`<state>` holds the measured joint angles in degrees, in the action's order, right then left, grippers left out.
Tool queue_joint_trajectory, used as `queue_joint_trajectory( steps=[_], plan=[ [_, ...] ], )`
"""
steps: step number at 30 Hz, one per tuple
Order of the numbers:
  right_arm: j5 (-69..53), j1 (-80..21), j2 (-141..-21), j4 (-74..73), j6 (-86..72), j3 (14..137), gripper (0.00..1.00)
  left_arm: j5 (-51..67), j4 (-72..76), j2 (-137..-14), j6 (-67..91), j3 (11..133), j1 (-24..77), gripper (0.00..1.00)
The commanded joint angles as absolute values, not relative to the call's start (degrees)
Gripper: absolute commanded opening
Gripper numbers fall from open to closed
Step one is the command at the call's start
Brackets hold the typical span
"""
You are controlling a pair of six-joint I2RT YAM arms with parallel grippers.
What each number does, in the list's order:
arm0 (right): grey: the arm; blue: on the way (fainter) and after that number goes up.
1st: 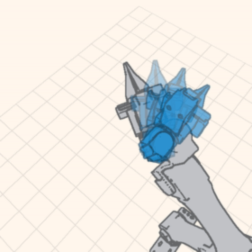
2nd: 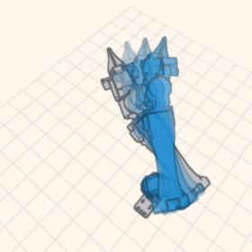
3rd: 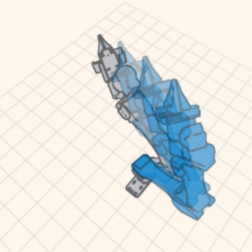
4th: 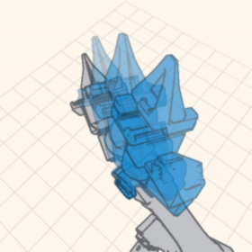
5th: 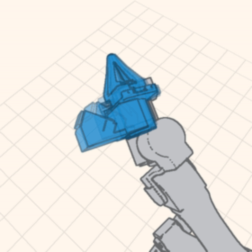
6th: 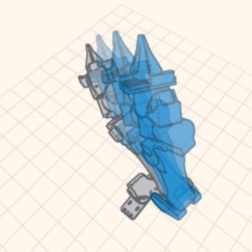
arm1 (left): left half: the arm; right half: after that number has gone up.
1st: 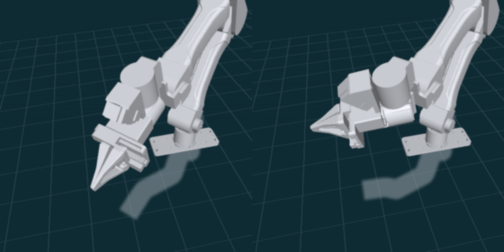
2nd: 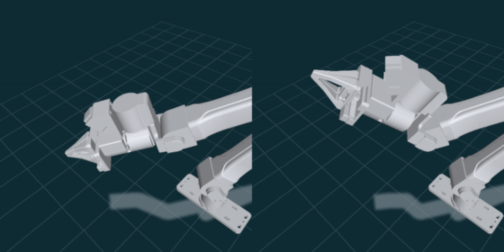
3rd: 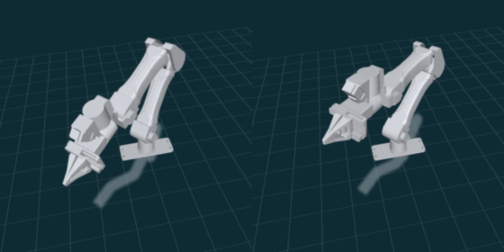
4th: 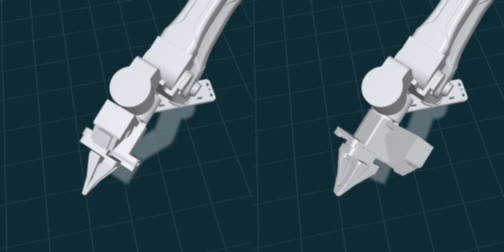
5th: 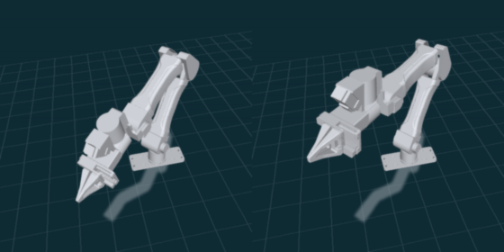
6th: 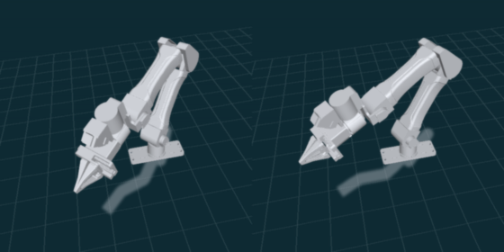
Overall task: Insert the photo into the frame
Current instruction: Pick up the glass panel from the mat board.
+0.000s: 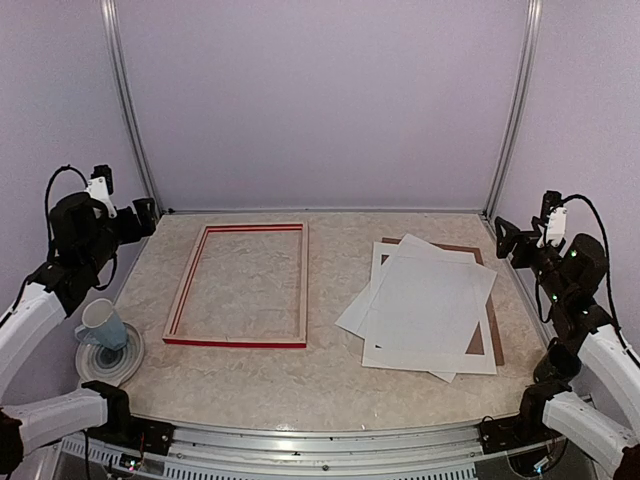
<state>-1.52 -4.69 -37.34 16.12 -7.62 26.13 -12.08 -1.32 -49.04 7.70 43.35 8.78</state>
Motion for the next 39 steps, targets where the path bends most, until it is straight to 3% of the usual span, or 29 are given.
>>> queue_joint_trajectory(
  steps=[1, 4, 11, 17, 21, 27, 39],
  plan=[
    [-1.7, -4.1, -36.9, 15.9, -8.2, 26.5, 0.99, -14.4, -0.5, -48.1, 10.5, 42.1, 8.7, 0.99],
    [-3.1, -4.1, -38.2, 16.0, -9.5, 27.3, 0.99, -17.5, 1.4, -47.9, 15.7, 40.5, 7.8, 0.99],
    [-0.4, -4.1, -39.2, 14.5, -18.6, 28.8, 0.99, -12.2, 2.0, -49.0, 16.4, 41.3, 7.1, 0.99],
    [-17.6, -4.1, -39.1, 15.5, -16.9, 29.5, 0.99, -6.6, 2.4, -49.6, 22.8, 41.3, 5.0, 0.99],
    [-11.9, -4.1, -37.8, 14.8, -21.6, 29.1, 0.99, -3.0, 1.3, -52.8, 25.6, 42.9, 5.4, 0.99],
    [-13.8, -4.1, -36.7, 17.0, -21.4, 27.8, 0.99, -4.4, 2.3, -56.3, 27.3, 43.3, 9.4, 0.99],
    [-18.6, -4.2, -50.8, 7.0, -23.6, 35.3, 0.99, -15.5, 3.9, -64.6, 25.4, 46.1, 24.3, 0.99]
  ],
)
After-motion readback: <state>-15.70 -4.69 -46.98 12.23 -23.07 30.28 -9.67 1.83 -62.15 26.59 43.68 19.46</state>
